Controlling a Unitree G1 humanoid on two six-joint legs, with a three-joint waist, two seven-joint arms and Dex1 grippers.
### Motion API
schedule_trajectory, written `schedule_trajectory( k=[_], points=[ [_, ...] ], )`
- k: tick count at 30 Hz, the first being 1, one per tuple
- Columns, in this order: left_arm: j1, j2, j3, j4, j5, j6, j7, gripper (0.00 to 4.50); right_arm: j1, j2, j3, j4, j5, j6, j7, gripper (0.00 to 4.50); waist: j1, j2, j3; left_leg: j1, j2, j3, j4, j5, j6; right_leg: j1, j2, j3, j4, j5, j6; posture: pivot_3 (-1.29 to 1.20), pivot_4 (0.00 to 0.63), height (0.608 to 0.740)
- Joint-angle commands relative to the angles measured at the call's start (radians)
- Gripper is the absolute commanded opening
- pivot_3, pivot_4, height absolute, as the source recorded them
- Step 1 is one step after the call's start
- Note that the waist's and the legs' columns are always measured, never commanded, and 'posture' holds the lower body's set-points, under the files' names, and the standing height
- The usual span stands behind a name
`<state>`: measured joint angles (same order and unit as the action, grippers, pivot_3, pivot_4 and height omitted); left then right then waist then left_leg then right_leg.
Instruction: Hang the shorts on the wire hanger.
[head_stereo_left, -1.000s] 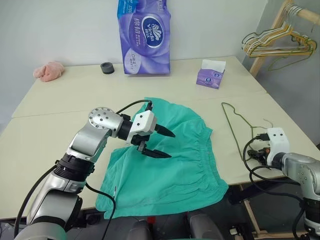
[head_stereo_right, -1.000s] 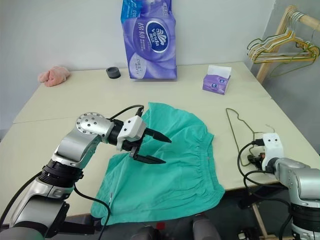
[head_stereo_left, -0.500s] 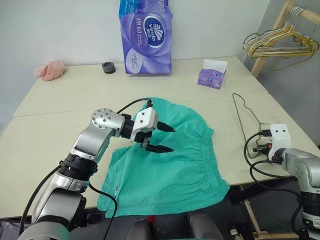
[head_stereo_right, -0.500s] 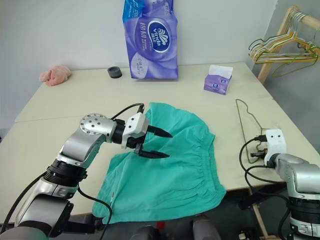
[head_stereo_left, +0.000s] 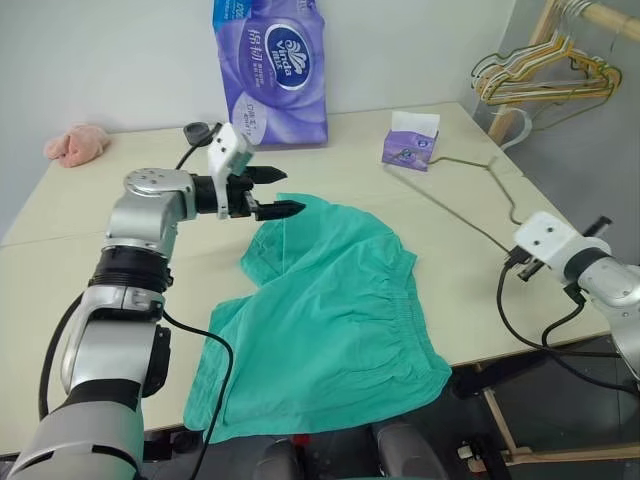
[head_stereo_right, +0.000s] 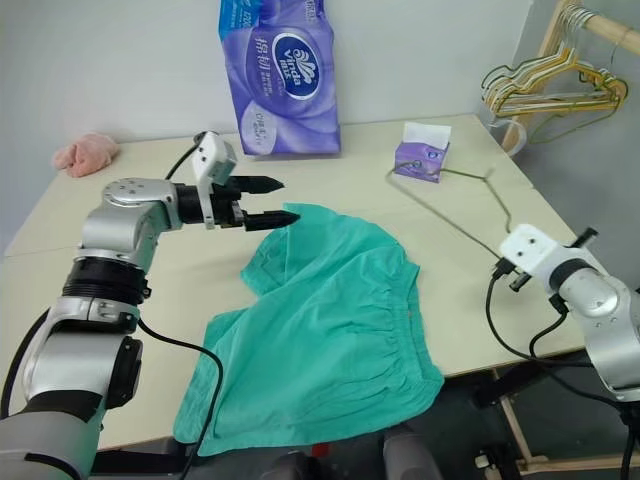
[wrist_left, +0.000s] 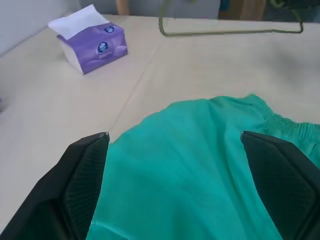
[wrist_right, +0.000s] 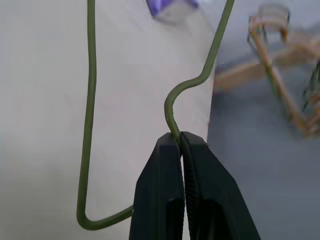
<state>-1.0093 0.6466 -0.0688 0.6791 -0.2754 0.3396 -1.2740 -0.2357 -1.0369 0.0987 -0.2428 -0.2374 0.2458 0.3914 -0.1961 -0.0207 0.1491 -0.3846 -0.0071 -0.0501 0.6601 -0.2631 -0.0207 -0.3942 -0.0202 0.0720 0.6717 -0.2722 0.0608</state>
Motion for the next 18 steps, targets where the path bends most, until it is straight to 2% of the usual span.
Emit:
schedule_trajectory(
  k=[1,4,7,13,18],
  points=[
    [-0.036,0.022,0.019,0.027,-0.019,0.038,-0.095,4.46,-0.057,-0.023,0.037,-0.020,-0.124,-0.207,-0.001,0.00,-0.002,-0.001,0.000,-0.001,0.000,0.000,0.000,0.000,0.000,-0.001,0.000,0.000,0.000,0.000,0.000,-0.23,0.110,0.740],
    [-0.026,0.049,-0.031,0.055,0.027,0.010,-0.198,4.46,-0.099,-0.011,0.077,-0.019,-0.188,-0.334,0.014,0.00,-0.004,-0.001,0.001,-0.002,0.000,0.000,0.001,0.000,0.000,-0.002,0.000,0.000,0.001,0.000,0.000,-0.23,0.108,0.740],
    [-0.007,0.053,-0.070,0.029,0.054,0.004,-0.254,4.46,-0.121,0.021,0.083,-0.018,-0.210,-0.382,0.034,0.00,-0.004,-0.001,0.001,-0.004,0.000,-0.001,0.001,0.000,0.000,-0.004,0.000,0.000,0.003,0.000,0.000,-0.23,0.106,0.740],
    [0.079,0.044,-0.127,-0.079,0.078,-0.002,-0.331,4.46,-0.168,0.095,0.090,-0.014,-0.234,-0.417,0.091,0.00,-0.003,-0.001,0.001,-0.010,0.001,-0.003,0.004,0.000,-0.001,-0.011,-0.002,0.001,0.008,0.003,-0.005,-0.23,0.105,0.740],
    [0.112,0.035,-0.150,-0.106,0.106,-0.022,-0.322,4.46,-0.183,0.131,0.079,-0.014,-0.241,-0.423,0.123,0.00,-0.003,-0.001,0.001,-0.010,0.001,-0.004,0.004,0.000,-0.001,-0.011,-0.002,0.000,0.008,0.003,-0.006,-0.23,0.106,0.740]
  ],
)
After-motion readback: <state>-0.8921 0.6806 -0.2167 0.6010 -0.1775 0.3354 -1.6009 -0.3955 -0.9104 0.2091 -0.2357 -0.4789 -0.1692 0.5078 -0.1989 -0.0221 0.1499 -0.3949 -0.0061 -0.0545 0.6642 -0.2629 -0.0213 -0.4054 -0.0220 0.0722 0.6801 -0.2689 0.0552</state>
